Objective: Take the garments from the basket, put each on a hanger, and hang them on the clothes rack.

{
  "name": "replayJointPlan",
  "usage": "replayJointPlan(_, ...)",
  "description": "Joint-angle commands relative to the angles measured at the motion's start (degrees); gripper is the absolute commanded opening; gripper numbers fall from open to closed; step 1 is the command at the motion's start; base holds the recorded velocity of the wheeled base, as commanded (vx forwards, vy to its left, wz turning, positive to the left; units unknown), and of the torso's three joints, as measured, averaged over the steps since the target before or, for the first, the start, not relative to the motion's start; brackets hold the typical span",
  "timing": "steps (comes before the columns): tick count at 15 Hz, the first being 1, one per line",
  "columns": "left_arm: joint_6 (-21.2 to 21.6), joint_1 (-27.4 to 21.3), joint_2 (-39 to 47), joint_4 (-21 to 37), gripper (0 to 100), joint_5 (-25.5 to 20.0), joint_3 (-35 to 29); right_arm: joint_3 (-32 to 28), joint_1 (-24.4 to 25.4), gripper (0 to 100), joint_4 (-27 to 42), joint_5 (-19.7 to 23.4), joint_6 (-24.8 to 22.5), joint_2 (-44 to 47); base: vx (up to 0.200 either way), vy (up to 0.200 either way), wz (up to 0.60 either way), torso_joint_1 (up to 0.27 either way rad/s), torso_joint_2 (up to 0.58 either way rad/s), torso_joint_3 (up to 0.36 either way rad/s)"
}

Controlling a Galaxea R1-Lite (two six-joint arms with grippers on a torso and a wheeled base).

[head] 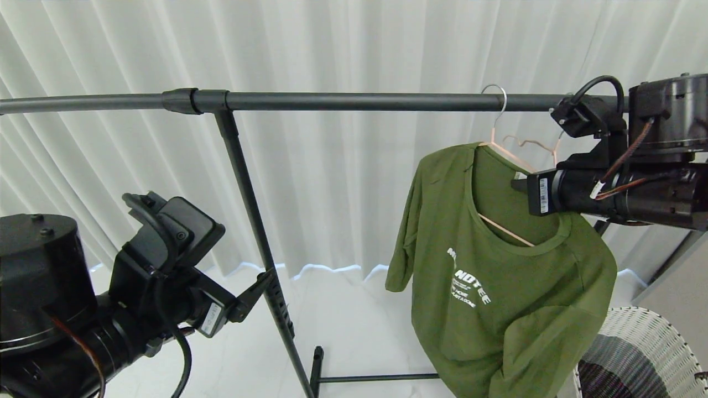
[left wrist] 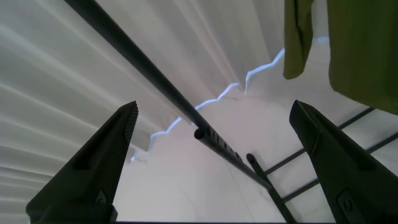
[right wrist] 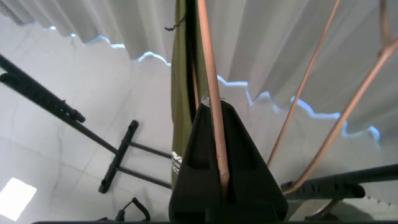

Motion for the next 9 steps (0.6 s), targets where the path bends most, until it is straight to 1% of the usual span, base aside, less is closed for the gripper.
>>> replayJointPlan(1, -0.02, -0.71, 0.1, -0.05, 100, 0.02, 0.0, 0.15, 0.08, 0, -1.14, -0.52, 0.17, 1.57, 0.0, 0.0, 0.0, 0.0, 0.0, 0.0)
replayJointPlan(3, 0.07, -0.71, 0.1, -0.05, 100, 0.02, 0.0, 0.15, 0.08, 0, -2.98, -0.52, 0.17, 1.92, 0.0, 0.0, 0.0, 0.0, 0.0, 0.0)
replayJointPlan(5, -0.02, -0.71, 0.02, -0.05, 100, 0.02, -0.09, 0.24, 0.08, 0, -2.89, -0.52, 0.26, 1.57, 0.0, 0.0, 0.0, 0.0, 0.0, 0.0)
replayJointPlan(6, -0.02, -0.62, 0.02, -0.05, 100, 0.02, -0.18, 0.33, 0.17, 100, -2.89, -0.52, 0.35, 1.4, 0.0, 0.0, 0.0, 0.0, 0.0, 0.0)
replayJointPlan(9, 0.07, -0.18, 0.02, -1.36, 100, 0.81, 0.09, 1.12, 0.79, 100, -2.98, -0.52, 0.79, -1.86, 0.0, 0.0, 0.0, 0.0, 0.0, 0.0)
